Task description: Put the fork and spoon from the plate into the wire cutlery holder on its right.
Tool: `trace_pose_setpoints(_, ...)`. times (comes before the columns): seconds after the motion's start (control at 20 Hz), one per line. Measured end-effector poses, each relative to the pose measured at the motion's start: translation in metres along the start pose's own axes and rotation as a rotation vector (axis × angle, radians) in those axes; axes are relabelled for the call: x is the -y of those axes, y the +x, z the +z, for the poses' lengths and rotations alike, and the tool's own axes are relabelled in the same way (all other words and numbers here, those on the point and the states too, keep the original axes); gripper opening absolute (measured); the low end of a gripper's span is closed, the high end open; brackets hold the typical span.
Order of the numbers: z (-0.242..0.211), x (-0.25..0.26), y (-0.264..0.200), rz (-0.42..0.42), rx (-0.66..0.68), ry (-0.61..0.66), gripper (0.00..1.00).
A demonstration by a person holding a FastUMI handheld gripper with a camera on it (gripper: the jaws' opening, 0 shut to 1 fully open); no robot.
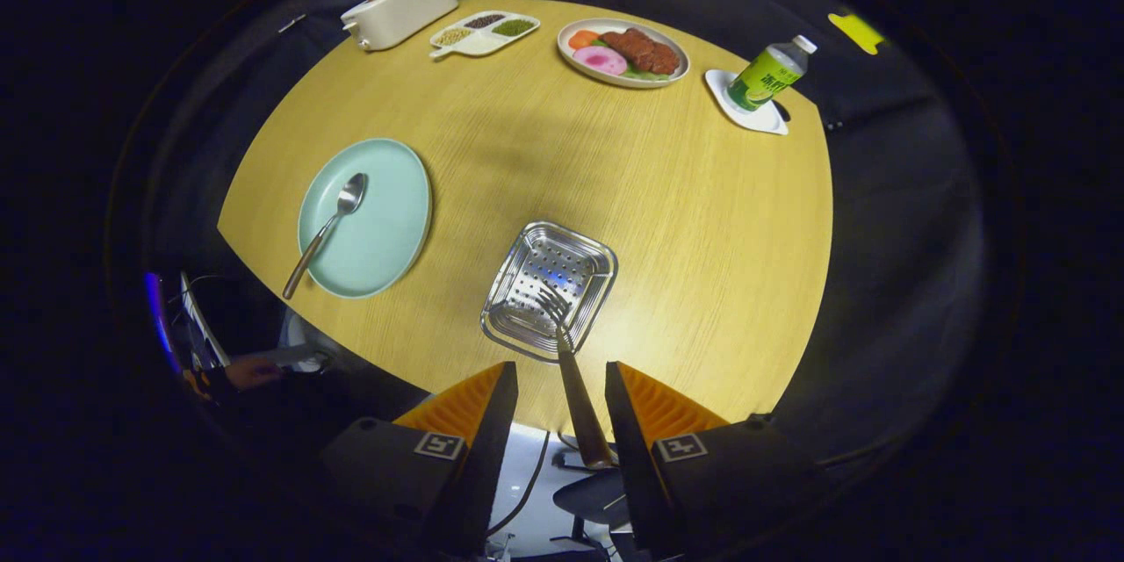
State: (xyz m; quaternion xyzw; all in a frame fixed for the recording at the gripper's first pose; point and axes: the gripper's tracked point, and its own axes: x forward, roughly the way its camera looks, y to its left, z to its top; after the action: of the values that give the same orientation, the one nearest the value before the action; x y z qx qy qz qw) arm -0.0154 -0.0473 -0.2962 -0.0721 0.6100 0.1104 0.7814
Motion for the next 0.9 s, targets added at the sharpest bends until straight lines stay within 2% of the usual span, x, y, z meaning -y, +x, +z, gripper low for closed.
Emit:
trace_pose_setpoints(0.2,0.032,-0.019,-0.036,-0.037,0.241,-0.003,0.65)
trace_pose_setpoints(0.4,0.054,-0.091,-0.053,0.069,0.403,0.061,0.68)
trace_pose_setpoints(0.65,0.054,-0.187,-0.022,0.201,0.375,0.081,0.69)
trace_pose_setpoints(0.9,0.057,-0.258,0.03,0.243,0.302,0.089,0.74)
